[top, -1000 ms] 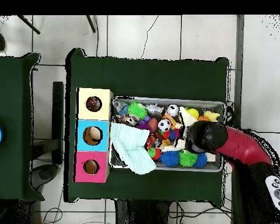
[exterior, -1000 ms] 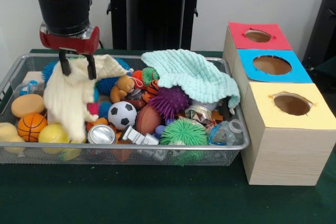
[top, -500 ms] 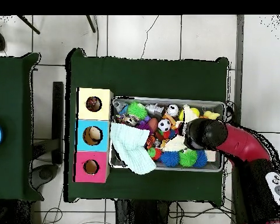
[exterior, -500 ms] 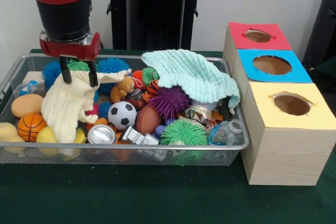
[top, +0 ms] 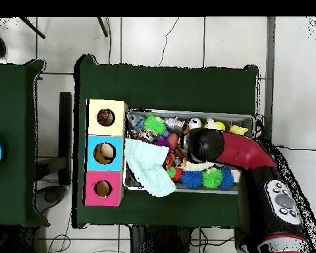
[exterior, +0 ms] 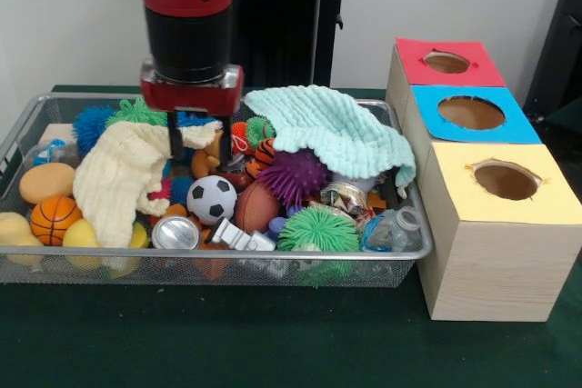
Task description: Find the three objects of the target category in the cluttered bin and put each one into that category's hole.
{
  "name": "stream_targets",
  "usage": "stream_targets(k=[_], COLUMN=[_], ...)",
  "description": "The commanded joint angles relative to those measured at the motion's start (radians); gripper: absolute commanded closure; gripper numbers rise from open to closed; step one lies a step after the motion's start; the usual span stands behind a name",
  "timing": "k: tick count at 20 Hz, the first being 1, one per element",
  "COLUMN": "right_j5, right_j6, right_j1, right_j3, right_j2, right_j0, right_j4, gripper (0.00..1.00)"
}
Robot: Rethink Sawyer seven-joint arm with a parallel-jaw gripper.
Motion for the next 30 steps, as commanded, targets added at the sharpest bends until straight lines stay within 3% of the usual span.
stream_targets(k=[1, 12, 20, 30], right_j5=[-0.032, -0.008, -0.069, -0.058], right_j6=[0.252, 0.341, 0.351, 0.397], right_j1=[0.053, 0.051, 0.102, 0.163], right_j3=[-0.027, -0.002, -0.015, -0.058], right_j2=[-0.041, -0.121, -0.158, -0.21], right_j0=[0.104, 0.228, 0.275, 0.333], right_j4=[0.028, 0.156, 0.206, 0.24], gripper=[0.0, 0.0, 0.0, 0.0])
